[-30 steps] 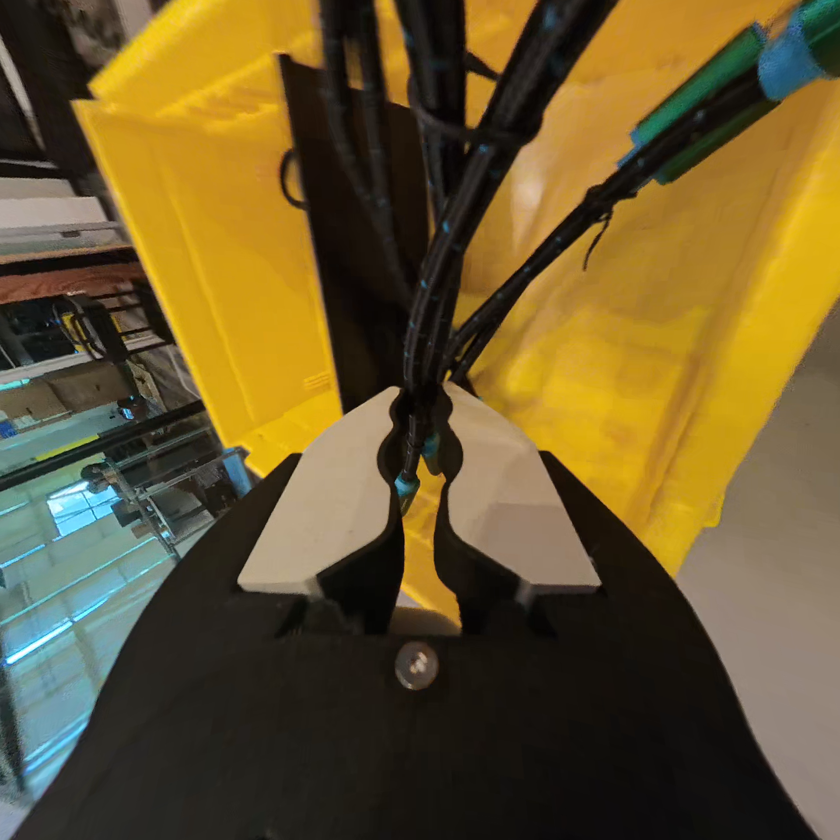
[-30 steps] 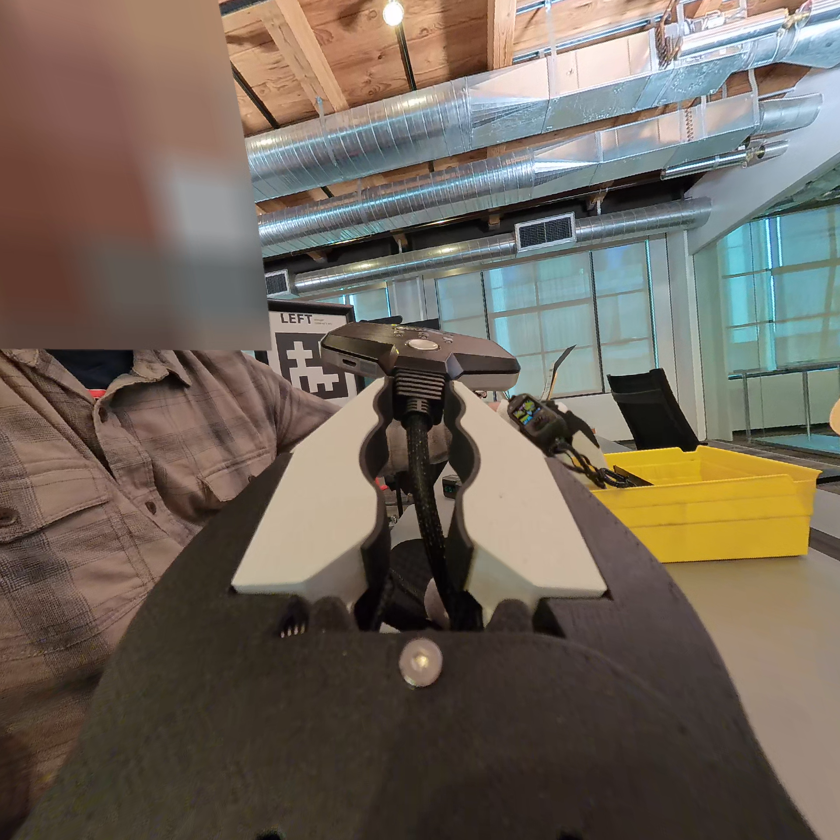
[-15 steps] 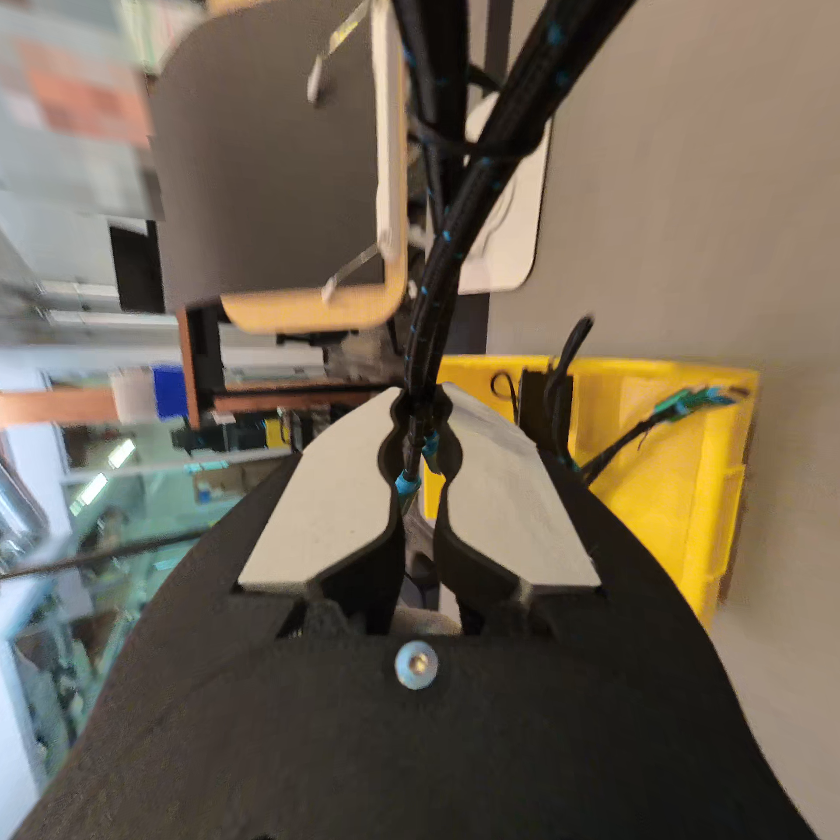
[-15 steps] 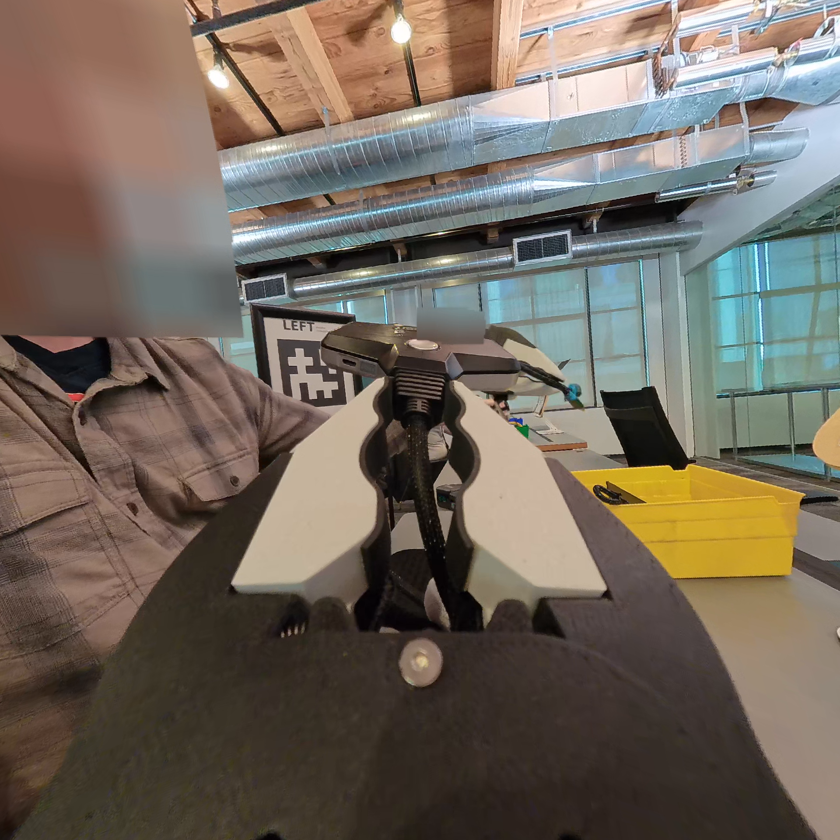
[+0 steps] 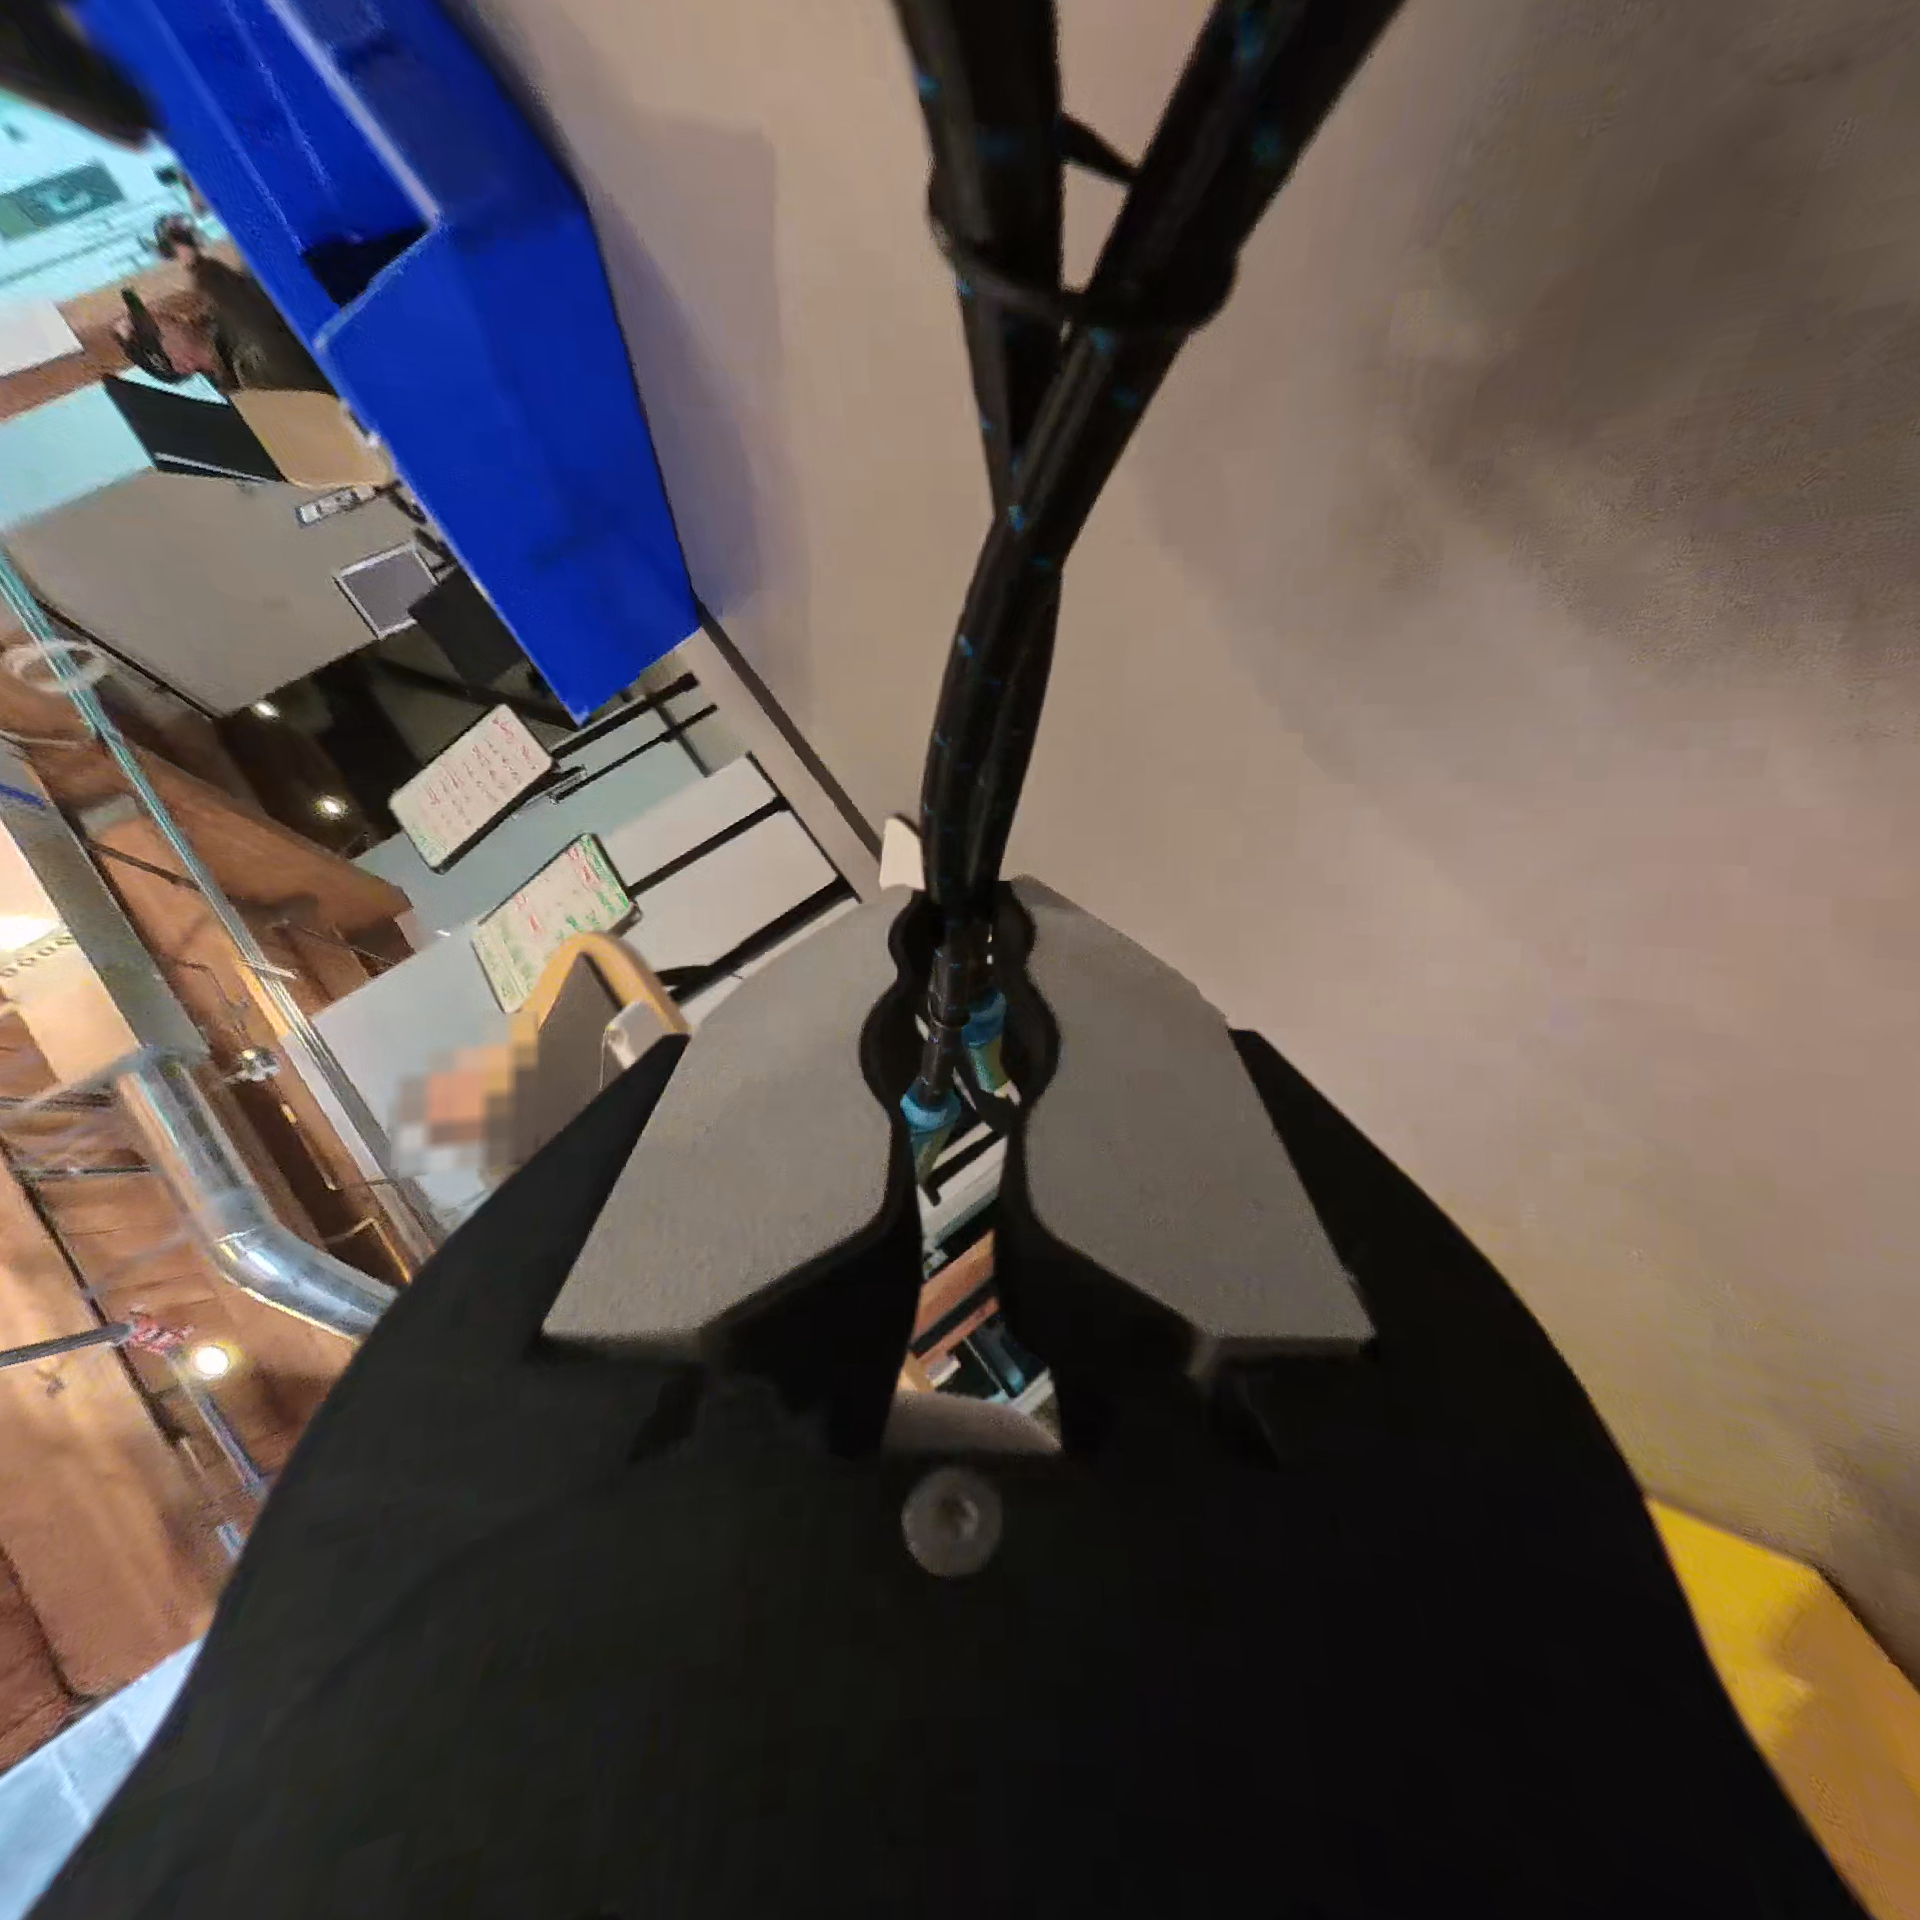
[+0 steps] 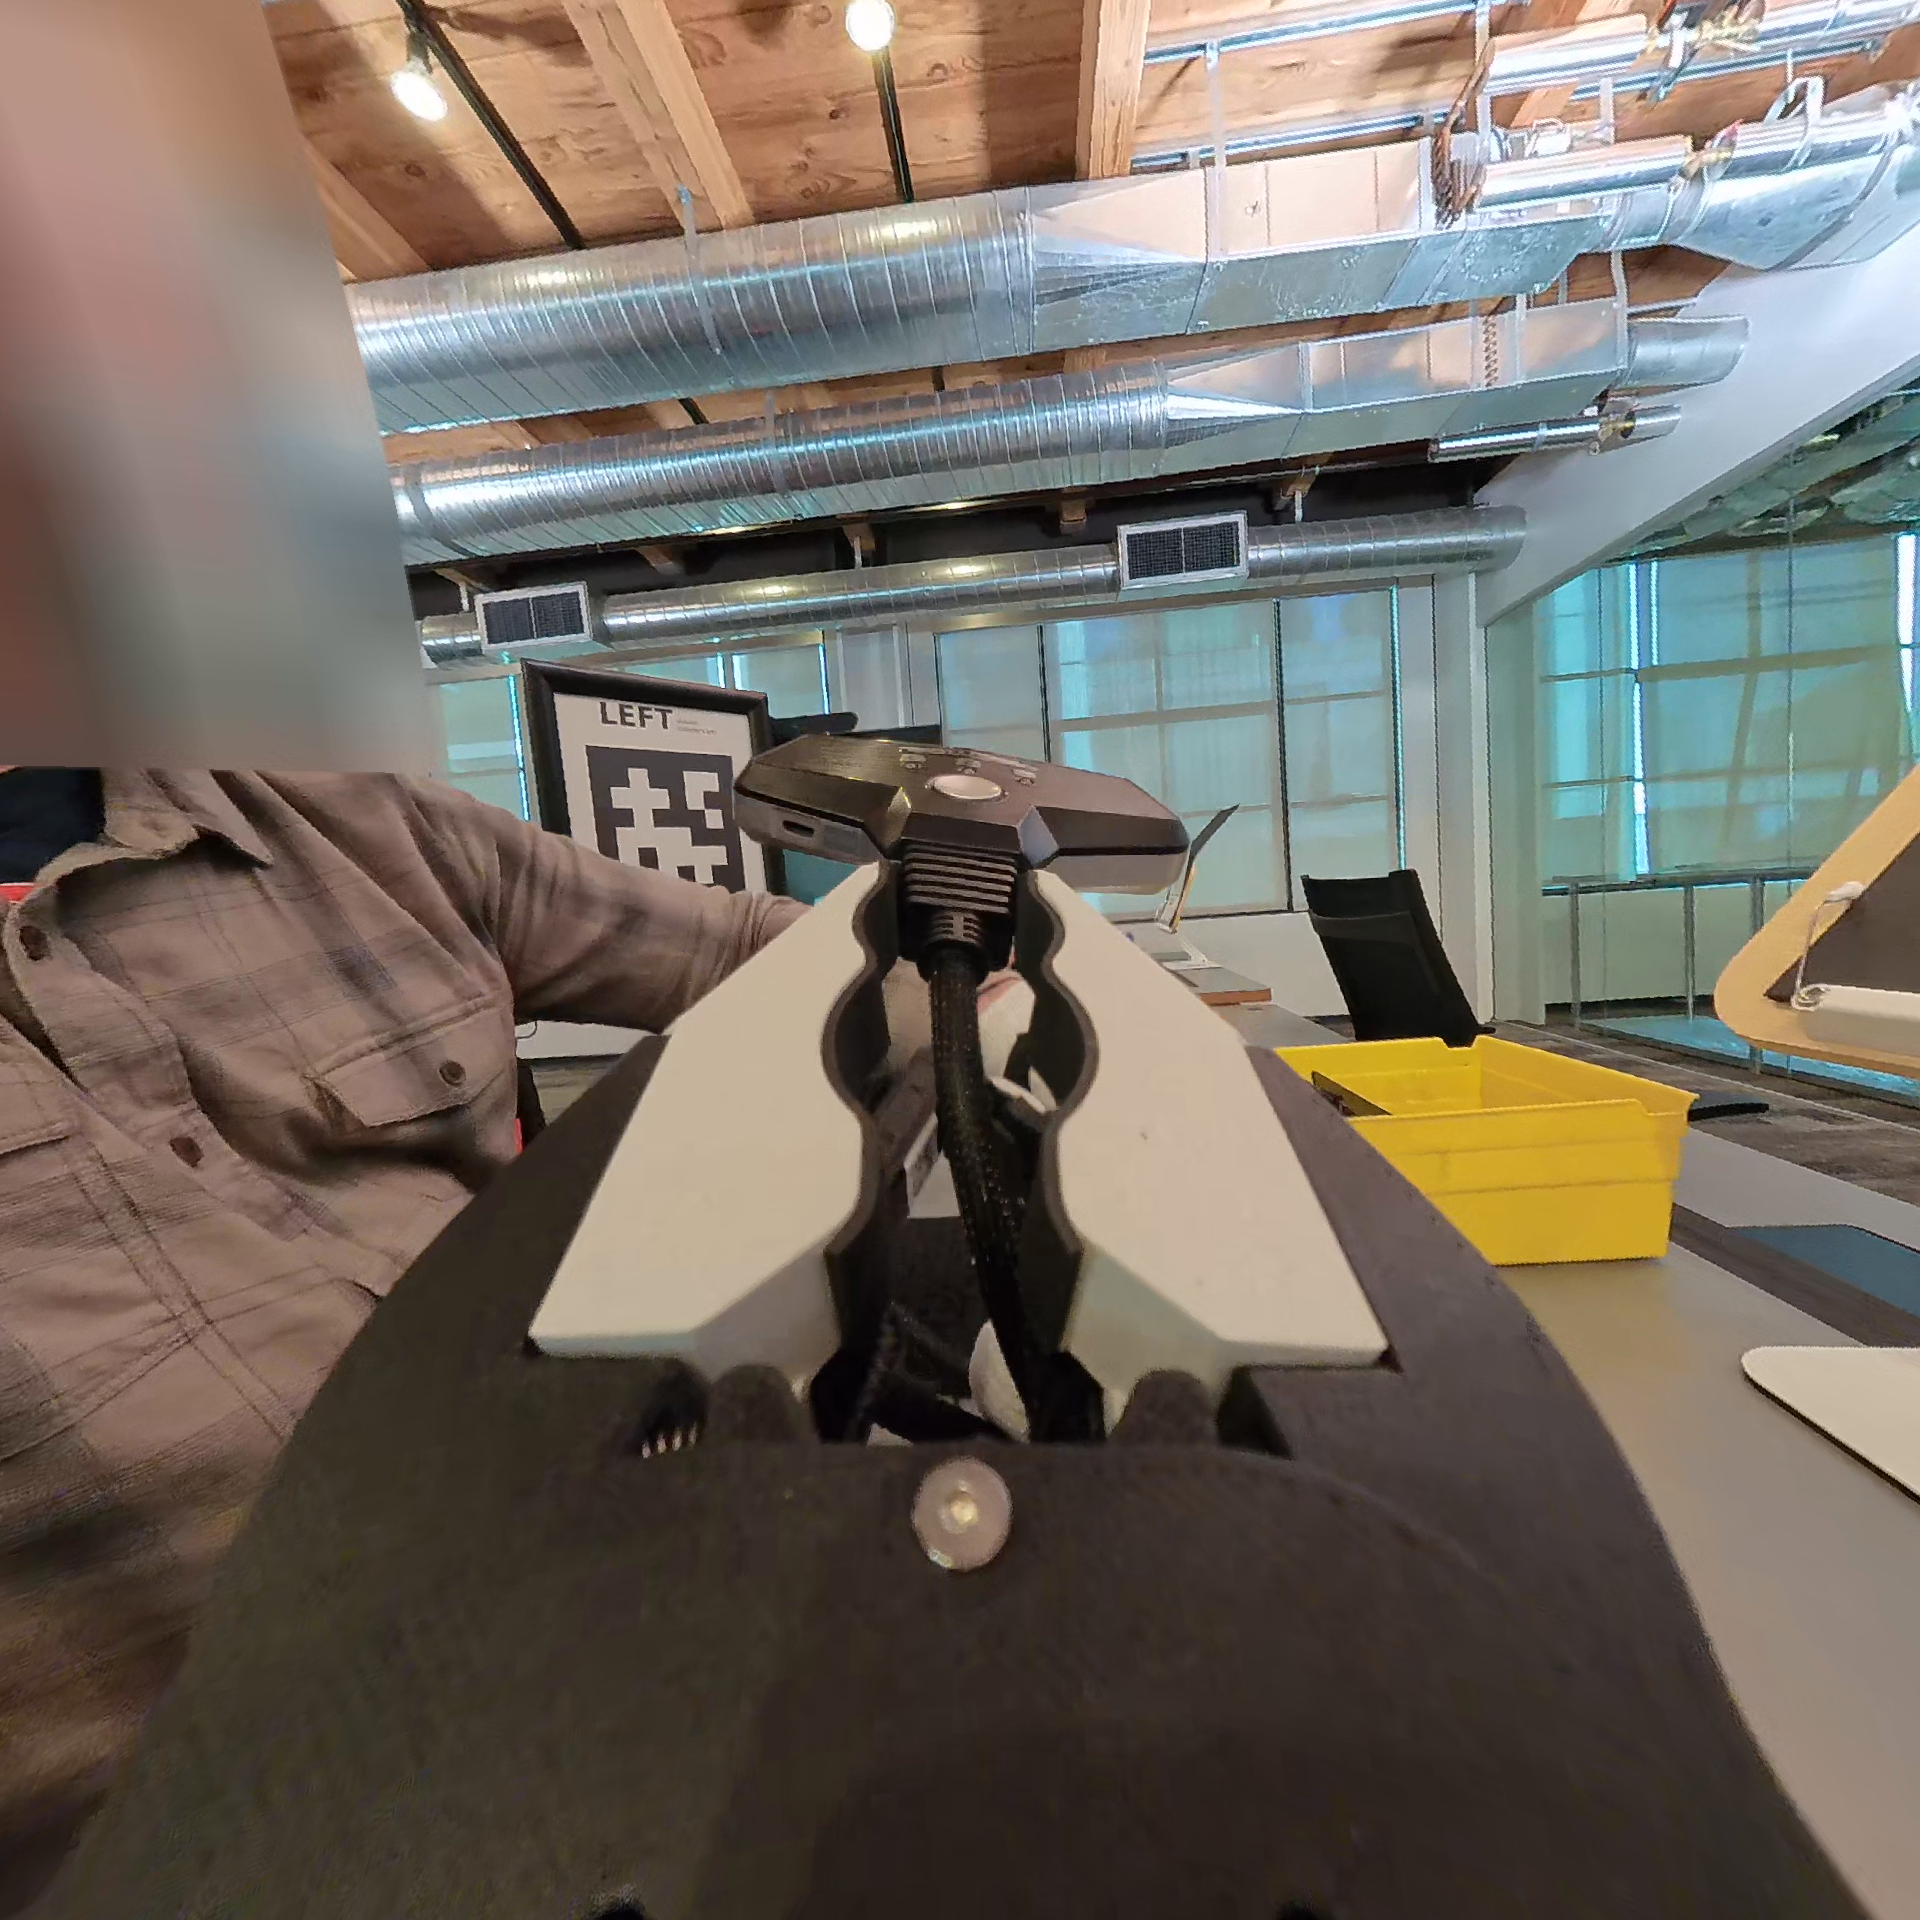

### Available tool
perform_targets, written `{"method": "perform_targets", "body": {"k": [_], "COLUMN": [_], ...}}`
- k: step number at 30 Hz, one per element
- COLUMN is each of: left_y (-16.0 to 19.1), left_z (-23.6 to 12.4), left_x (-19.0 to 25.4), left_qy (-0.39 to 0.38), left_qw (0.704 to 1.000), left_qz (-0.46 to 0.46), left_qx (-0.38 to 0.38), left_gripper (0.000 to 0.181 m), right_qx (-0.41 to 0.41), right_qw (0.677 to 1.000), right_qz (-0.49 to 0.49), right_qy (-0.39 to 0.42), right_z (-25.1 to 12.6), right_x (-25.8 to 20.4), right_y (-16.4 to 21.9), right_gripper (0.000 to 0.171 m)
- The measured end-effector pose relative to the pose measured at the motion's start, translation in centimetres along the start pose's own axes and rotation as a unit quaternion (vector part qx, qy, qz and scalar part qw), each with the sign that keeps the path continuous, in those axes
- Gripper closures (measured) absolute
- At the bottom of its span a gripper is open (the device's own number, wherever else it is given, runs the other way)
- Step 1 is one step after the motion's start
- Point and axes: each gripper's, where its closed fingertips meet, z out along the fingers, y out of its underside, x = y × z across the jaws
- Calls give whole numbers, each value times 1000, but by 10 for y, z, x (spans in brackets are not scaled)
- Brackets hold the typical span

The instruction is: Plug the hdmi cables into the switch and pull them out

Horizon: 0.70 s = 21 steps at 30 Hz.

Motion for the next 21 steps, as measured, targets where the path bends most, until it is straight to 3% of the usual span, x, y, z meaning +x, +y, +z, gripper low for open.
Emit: {"method": "perform_targets", "body": {"k": [2,7,8,10,13,16,18,21], "left_y": [5,35,43,63,71,58,39,17], "left_z": [18,32,29,19,-6,-37,-61,-99], "left_x": [12,49,50,41,14,-9,-35,-63], "left_qy": [-6,80,90,96,78,94,102,142], "left_qw": [1000,993,990,977,929,826,714,535], "left_qz": [12,-56,-75,-155,-353,-555,-680,-784], "left_qx": [-17,-67,-81,-113,-80,16,132,281], "left_gripper": [170,118,114,116,121,125,126,116], "right_qx": [-5,-16,-23,-34,-46,-62,-72,-101], "right_qw": [1000,1000,1000,999,999,998,997,994], "right_qz": [0,-2,-5,-10,-14,-19,-23,-34], "right_qy": [1,5,7,10,9,12,12,13], "right_z": [0,-1,-1,1,5,12,17,26], "right_x": [0,2,2,3,2,3,2,-1], "right_y": [2,5,6,8,11,17,21,30], "right_gripper": [151,151,151,151,151,152,151,151]}}
